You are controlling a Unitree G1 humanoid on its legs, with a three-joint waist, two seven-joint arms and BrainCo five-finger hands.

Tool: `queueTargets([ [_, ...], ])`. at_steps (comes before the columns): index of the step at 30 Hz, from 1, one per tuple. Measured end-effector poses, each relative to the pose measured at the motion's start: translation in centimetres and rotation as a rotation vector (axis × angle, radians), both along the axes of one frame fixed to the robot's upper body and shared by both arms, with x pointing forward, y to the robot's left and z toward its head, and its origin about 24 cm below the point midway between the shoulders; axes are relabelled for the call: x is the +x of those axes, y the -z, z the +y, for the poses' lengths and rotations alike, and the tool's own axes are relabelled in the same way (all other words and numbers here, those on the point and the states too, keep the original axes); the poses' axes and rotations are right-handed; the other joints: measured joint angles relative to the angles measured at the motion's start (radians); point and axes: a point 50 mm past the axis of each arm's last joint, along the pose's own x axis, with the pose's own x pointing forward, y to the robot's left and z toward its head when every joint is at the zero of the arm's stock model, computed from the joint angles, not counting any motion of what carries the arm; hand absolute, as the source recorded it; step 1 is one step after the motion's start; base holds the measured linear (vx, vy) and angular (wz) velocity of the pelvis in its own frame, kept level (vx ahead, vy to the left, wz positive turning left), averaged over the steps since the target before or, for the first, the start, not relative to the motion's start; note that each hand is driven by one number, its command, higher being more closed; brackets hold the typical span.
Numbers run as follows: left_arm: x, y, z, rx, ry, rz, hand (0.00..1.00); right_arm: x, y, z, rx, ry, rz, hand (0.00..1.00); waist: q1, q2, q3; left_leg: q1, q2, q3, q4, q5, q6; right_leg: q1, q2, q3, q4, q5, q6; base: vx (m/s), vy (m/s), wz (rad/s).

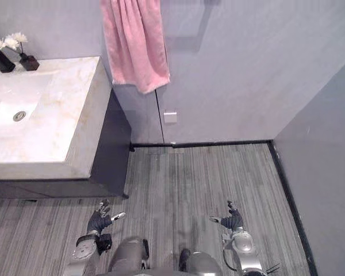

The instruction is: Organize washtable

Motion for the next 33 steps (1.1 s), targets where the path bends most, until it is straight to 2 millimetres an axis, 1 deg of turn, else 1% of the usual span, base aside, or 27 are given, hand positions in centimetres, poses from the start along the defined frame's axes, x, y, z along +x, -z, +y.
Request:
queueTargets([
  [1,0.0,0.0,0.0,-0.001,0.000,-0.002,0.00,0.0,0.0,-0.2,-0.003,0.008,-0.001,0.00,0.000,0.003,-0.002,0.002,-0.015,0.001,-0.115,0.036,-0.012,0.017,-0.004,0.004,-0.015,-0.006,0.010,0.46,0.152,-0.43],
  [2,0.1,-0.1,-0.2,-0.005,-0.001,-0.007,0.00,-0.1,-0.2,-0.8,-0.018,0.018,-0.001,0.00,0.002,0.024,-0.010,0.005,-0.022,-0.005,-0.306,0.142,-0.007,0.043,0.005,0.026,-0.035,-0.028,0.048,0.37,0.156,-0.50],
  [3,0.0,0.0,-0.2,-0.004,-0.005,-0.002,0.00,-0.3,-0.1,-1.1,-0.026,0.024,0.010,0.00,0.004,0.044,-0.018,0.003,-0.026,-0.022,-0.307,0.279,0.046,0.069,0.007,0.046,-0.031,-0.062,0.072,0.47,0.211,-0.39],
  [4,0.1,0.0,0.1,0.003,-0.011,-0.001,0.00,-0.6,0.3,-0.8,-0.018,0.029,0.026,0.00,-0.001,0.011,-0.031,0.005,-0.065,-0.014,-0.286,0.236,0.078,0.070,-0.034,0.052,-0.004,-0.076,0.086,0.39,0.165,-0.13],
  [5,0.4,-0.2,0.0,-0.001,-0.006,-0.010,0.00,-0.8,0.3,-0.9,-0.021,0.034,0.030,0.00,-0.006,0.006,-0.035,0.007,-0.078,-0.013,-0.285,0.220,0.088,0.059,-0.049,0.054,0.033,-0.077,0.088,0.62,0.239,0.12],
  [6,1.0,-0.5,-0.5,-0.010,0.003,-0.029,0.00,-1.2,0.5,-1.2,-0.026,0.043,0.043,0.00,-0.002,0.002,-0.037,0.026,-0.096,-0.003,-0.282,0.197,0.097,0.011,-0.072,0.068,0.152,-0.078,0.090,0.62,0.240,0.09],
  [8,0.9,-0.4,-0.4,-0.006,0.003,-0.025,0.00,-1.7,1.0,-0.9,-0.013,0.051,0.069,0.00,-0.004,-0.011,-0.035,0.096,-0.128,0.002,-0.301,0.157,0.111,-0.071,-0.108,0.085,0.413,-0.043,0.186,0.56,0.216,0.05],
  [9,0.8,-0.4,-0.3,0.002,0.017,-0.017,0.00,-2.2,1.4,-0.5,-0.003,0.048,0.087,0.00,-0.003,-0.017,-0.034,0.179,-0.144,-0.003,-0.323,0.116,0.120,-0.149,-0.129,0.098,0.656,-0.021,0.252,0.40,0.120,0.05],
  [10,0.7,-0.2,-0.4,0.004,0.026,-0.008,0.00,-2.2,1.5,-0.4,-0.001,0.042,0.090,0.00,-0.005,-0.015,-0.034,0.209,-0.144,-0.005,-0.323,0.102,0.125,-0.179,-0.131,0.098,0.727,-0.030,0.236,0.49,0.121,0.10],
  [11,0.5,-0.2,-0.4,0.005,0.026,-0.003,0.00,-2.1,1.5,-0.1,0.002,0.028,0.090,0.00,-0.007,-0.013,-0.034,0.268,-0.143,-0.013,-0.338,0.082,0.128,-0.233,-0.131,0.079,0.809,-0.054,0.195,0.47,0.075,0.17],
  [12,0.5,-0.2,-0.4,0.005,0.026,-0.003,0.00,-2.3,1.6,0.1,0.003,0.024,0.095,0.00,-0.011,-0.016,-0.035,0.312,-0.143,-0.020,-0.361,0.071,0.130,-0.276,-0.130,0.064,0.818,-0.072,0.166,0.45,0.054,0.22],
  [13,0.6,-0.2,-0.4,0.006,0.024,-0.005,0.00,-2.2,1.6,0.1,0.002,0.019,0.092,0.00,-0.011,-0.014,-0.034,0.352,-0.139,-0.034,-0.384,0.063,0.131,-0.327,-0.124,0.043,0.782,-0.097,0.149,0.49,-0.029,0.31],
  [14,0.7,-0.2,-0.4,0.008,0.022,-0.004,0.00,-1.8,1.4,0.2,-0.002,0.008,0.083,0.00,-0.023,-0.006,-0.030,0.386,-0.122,-0.049,-0.403,0.056,0.126,-0.367,-0.101,0.031,0.647,-0.107,0.135,0.38,-0.060,0.37],
  [15,0.6,-0.1,-0.3,0.010,0.019,0.001,0.00,-1.8,1.4,0.2,-0.002,0.008,0.083,0.00,-0.030,0.001,-0.033,0.396,-0.111,-0.058,-0.408,0.049,0.115,-0.378,-0.086,0.029,0.547,-0.101,0.138,0.43,-0.083,0.52],
  [16,0.3,0.1,0.1,0.024,0.012,0.017,0.00,-1.8,1.4,0.2,0.000,0.008,0.082,0.00,-0.031,-0.008,-0.038,0.410,-0.111,-0.062,-0.407,0.027,0.084,-0.387,-0.067,0.042,0.315,-0.033,0.124,0.38,-0.101,0.60],
  [17,0.3,0.1,0.5,0.040,0.014,0.023,0.00,-2.4,1.7,0.1,-0.001,0.014,0.099,0.00,-0.034,-0.030,-0.037,0.430,-0.118,-0.079,-0.381,-0.009,0.063,-0.389,-0.072,0.058,0.265,0.132,0.099,0.40,-0.124,0.61],
  [19,-0.2,0.6,0.2,0.031,0.009,0.047,0.00,-3.2,2.1,-0.3,-0.009,0.022,0.135,0.00,-0.028,-0.007,-0.062,0.427,-0.078,-0.083,-0.319,-0.024,0.045,-0.360,-0.055,0.035,0.263,0.097,0.081,0.44,-0.169,0.30],
  [21,-0.1,0.6,-0.2,0.015,0.004,0.044,0.00,-2.9,2.0,-0.1,-0.004,0.022,0.125,0.00,-0.030,0.007,-0.059,0.363,-0.045,-0.080,-0.157,-0.034,0.017,-0.306,-0.039,0.004,0.215,0.083,0.066,0.40,-0.185,0.27],
  [22,0.0,0.5,-0.7,0.001,0.006,0.036,0.00,-2.9,1.9,0.0,-0.003,0.020,0.118,0.00,-0.027,0.008,-0.057,0.311,-0.026,-0.064,-0.026,-0.012,-0.019,-0.267,-0.033,-0.005,0.184,0.079,0.059,0.33,-0.137,0.27],
  [23,0.1,0.5,-1.0,-0.009,0.005,0.031,0.00,-2.8,1.8,0.0,-0.002,0.019,0.107,0.00,-0.023,0.009,-0.056,0.280,-0.009,-0.045,0.049,-0.014,-0.034,-0.233,-0.031,-0.007,0.160,0.077,0.056,0.39,-0.121,0.12],
  [24,-0.2,0.6,-1.3,-0.021,0.002,0.036,0.00,-2.7,1.6,0.1,0.000,0.022,0.094,0.00,-0.018,0.010,-0.055,0.272,0.019,-0.011,0.093,-0.025,-0.026,-0.176,-0.031,-0.010,0.130,0.076,0.054,0.30,-0.062,0.00],
  [25,-0.3,0.7,-1.6,-0.031,0.001,0.040,0.00,-2.7,1.6,0.0,0.001,0.030,0.090,0.00,-0.012,0.007,-0.053,0.264,0.037,0.005,0.081,-0.031,-0.016,-0.140,-0.034,-0.010,0.107,0.076,0.054,0.27,-0.006,-0.12],
  [27,-0.1,0.6,-1.7,-0.033,0.002,0.033,0.00,-2.5,1.4,-0.4,0.003,0.060,0.079,0.00,-0.002,0.013,-0.055,0.250,0.045,0.013,-0.058,-0.030,-0.017,-0.114,-0.050,-0.005,0.089,0.075,0.055,0.21,0.070,-0.12],
  [28,0.1,0.6,-1.7,-0.031,0.003,0.029,0.00,-2.4,1.3,-0.7,0.001,0.070,0.075,0.00,-0.003,0.023,-0.055,0.248,0.045,0.008,-0.158,-0.012,-0.034,-0.110,-0.056,-0.007,0.087,0.074,0.058,0.18,0.127,0.05],
  [29,0.2,0.5,-1.8,-0.034,0.002,0.023,0.00,-2.6,1.2,-1.4,-0.018,0.080,0.079,0.00,-0.006,0.056,-0.061,0.246,0.051,-0.009,-0.297,0.145,-0.038,-0.102,-0.040,-0.009,0.079,0.063,0.085,0.18,0.146,0.03],
  [30,0.2,0.4,-1.6,-0.028,0.014,0.021,0.00,-3.0,1.6,-1.3,-0.011,0.086,0.098,0.00,-0.003,0.057,-0.063,0.265,0.041,-0.018,-0.318,0.127,-0.036,-0.087,-0.047,-0.003,0.064,0.049,0.108,0.19,0.169,0.09],
  [33,0.4,-0.2,-1.9,-0.034,0.037,-0.012,0.00,-3.4,2.0,-0.4,0.021,0.098,0.108,0.00,-0.009,0.008,-0.067,0.317,-0.021,-0.022,-0.470,0.191,-0.013,-0.085,-0.097,-0.013,0.035,0.055,0.121,0.11,0.112,0.18],
])
